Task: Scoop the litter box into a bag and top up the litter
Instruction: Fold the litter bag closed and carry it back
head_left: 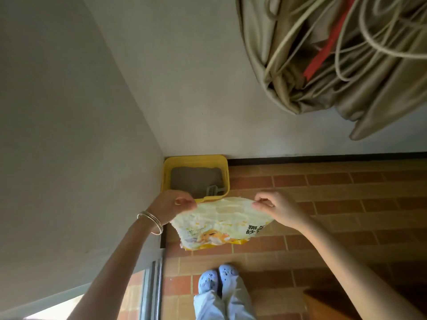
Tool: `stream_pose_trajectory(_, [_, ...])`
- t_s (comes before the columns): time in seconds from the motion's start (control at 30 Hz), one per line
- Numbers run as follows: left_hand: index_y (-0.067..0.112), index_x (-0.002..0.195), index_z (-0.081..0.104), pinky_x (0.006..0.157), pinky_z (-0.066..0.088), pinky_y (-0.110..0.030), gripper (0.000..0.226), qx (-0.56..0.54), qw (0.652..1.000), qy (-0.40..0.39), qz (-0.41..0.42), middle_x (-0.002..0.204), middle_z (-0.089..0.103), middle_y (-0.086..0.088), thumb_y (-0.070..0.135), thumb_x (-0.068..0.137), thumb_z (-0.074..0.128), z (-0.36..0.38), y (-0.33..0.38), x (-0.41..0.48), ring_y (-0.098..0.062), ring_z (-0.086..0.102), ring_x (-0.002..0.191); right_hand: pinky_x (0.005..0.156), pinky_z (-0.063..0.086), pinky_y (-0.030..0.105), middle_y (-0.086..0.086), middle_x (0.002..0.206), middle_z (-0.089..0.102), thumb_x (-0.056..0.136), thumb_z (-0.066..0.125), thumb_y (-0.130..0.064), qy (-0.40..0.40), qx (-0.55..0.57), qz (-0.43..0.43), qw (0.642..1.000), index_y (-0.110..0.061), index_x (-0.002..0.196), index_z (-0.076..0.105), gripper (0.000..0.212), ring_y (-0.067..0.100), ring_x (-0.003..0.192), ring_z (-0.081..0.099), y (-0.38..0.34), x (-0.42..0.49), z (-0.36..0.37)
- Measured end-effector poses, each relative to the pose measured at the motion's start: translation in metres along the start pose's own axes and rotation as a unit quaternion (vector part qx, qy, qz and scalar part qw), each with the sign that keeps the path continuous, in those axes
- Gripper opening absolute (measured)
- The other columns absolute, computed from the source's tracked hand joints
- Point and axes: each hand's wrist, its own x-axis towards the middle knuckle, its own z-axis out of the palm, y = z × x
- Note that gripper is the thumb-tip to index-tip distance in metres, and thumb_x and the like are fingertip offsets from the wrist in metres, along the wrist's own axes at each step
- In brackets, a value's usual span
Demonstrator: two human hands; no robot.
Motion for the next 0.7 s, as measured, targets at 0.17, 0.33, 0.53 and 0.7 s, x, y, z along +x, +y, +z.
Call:
stream_pose_trajectory(0.17, [0.023,0.077,0.069,0.068,0.036,-0.006,0.008,0.023,0.998,-0.041,0.038,0.076,0.065,0.01,0.019,0.084,0.067,-0.015,0.064,-0.017,0.0,0.056,0.073,0.056,0.03,0.032,0.005,0.07,0.063,0.09,0.055,-0.034,0.031,0.012,0.035,0.999,-0.02,0.08,0.063,0.019,0.029,0.06,0.054,-0.03,-0.053,-0.037])
stream_pose_trajectory(0.33, [0.017,0.08,0.069,0.065,0.036,-0.003,0.004,0.031,0.993,-0.076,0.089,0.075,0.064,0.009,0.016,0.084,0.067,-0.017,0.111,-0.014,-0.002,0.055,0.073,0.054,0.033,0.036,0.003,0.07,0.063,0.088,0.052,-0.042,0.098,0.004,0.063,0.993,-0.024,0.081,0.062,0.021,0.029,0.061,0.054,-0.037,-0.096,-0.063])
stream_pose_trajectory(0.53, [0.02,0.078,0.068,0.067,0.038,-0.008,0.007,0.066,0.979,-0.115,0.155,0.074,0.065,0.012,0.016,0.083,0.067,-0.004,0.17,0.005,0.006,0.056,0.069,0.05,0.029,0.026,0.0,0.068,0.061,0.089,0.053,-0.04,0.178,-0.003,0.099,0.979,-0.022,0.082,0.062,0.021,0.013,0.052,0.046,-0.031,-0.141,-0.092])
stream_pose_trajectory(0.7, [0.027,0.073,0.066,0.065,0.039,-0.005,0.014,0.09,0.961,-0.152,0.212,0.07,0.064,0.015,0.018,0.084,0.067,0.024,0.222,0.027,0.011,0.056,0.063,0.048,0.026,0.02,-0.008,0.057,0.051,0.088,0.059,-0.031,0.26,0.001,0.117,0.958,-0.026,0.077,0.059,0.013,0.002,0.049,0.043,-0.018,-0.182,-0.126])
